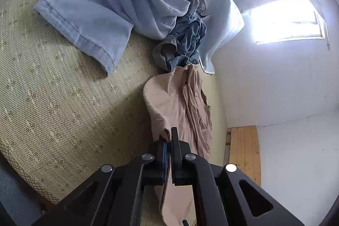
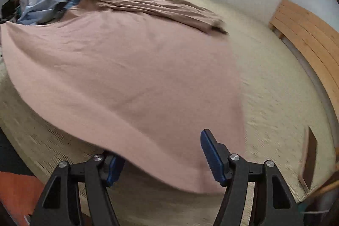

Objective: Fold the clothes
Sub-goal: 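Lift the shirt hem with both grippers and fold it toward the collar, then carry the held hem over the shirt body with both grippers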

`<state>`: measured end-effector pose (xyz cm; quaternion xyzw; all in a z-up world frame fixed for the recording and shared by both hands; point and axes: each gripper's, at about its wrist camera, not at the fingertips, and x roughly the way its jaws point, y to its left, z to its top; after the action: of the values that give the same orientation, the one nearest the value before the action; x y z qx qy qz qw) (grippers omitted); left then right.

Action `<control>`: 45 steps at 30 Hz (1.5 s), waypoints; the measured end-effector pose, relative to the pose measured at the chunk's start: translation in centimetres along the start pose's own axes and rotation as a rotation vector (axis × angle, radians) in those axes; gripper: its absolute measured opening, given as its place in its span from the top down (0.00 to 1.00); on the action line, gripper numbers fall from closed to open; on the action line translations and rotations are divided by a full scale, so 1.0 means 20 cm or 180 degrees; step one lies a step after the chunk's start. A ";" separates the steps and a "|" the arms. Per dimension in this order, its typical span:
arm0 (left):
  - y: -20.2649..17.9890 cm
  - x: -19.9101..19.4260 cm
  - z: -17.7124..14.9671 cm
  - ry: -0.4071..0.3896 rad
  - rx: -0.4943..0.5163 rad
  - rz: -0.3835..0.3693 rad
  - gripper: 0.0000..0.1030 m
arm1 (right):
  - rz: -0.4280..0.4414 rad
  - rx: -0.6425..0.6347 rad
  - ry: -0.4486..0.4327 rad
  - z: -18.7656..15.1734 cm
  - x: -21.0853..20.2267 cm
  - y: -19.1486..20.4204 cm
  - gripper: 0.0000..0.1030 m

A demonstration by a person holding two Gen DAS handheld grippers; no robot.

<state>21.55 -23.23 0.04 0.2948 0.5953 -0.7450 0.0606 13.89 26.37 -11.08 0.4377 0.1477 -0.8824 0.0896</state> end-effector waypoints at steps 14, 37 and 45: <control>-0.02 0.06 0.01 -0.0075 -0.0009 0.0069 0.99 | -0.0223 -0.0323 -0.0048 -0.13 -0.02 -0.24 0.38; -0.04 0.04 -0.01 -0.0066 0.0111 0.0137 0.99 | -0.0252 -0.0952 -0.0023 -0.09 -0.10 -0.21 0.99; -0.14 -0.01 -0.08 0.0035 0.0425 0.0185 0.99 | -0.0312 -0.0946 -0.0300 0.03 -0.37 -0.32 1.00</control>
<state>21.16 -21.01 2.30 0.3194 0.5358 -0.7794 0.0591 15.97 32.43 -3.67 0.3701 0.2934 -0.8737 0.1170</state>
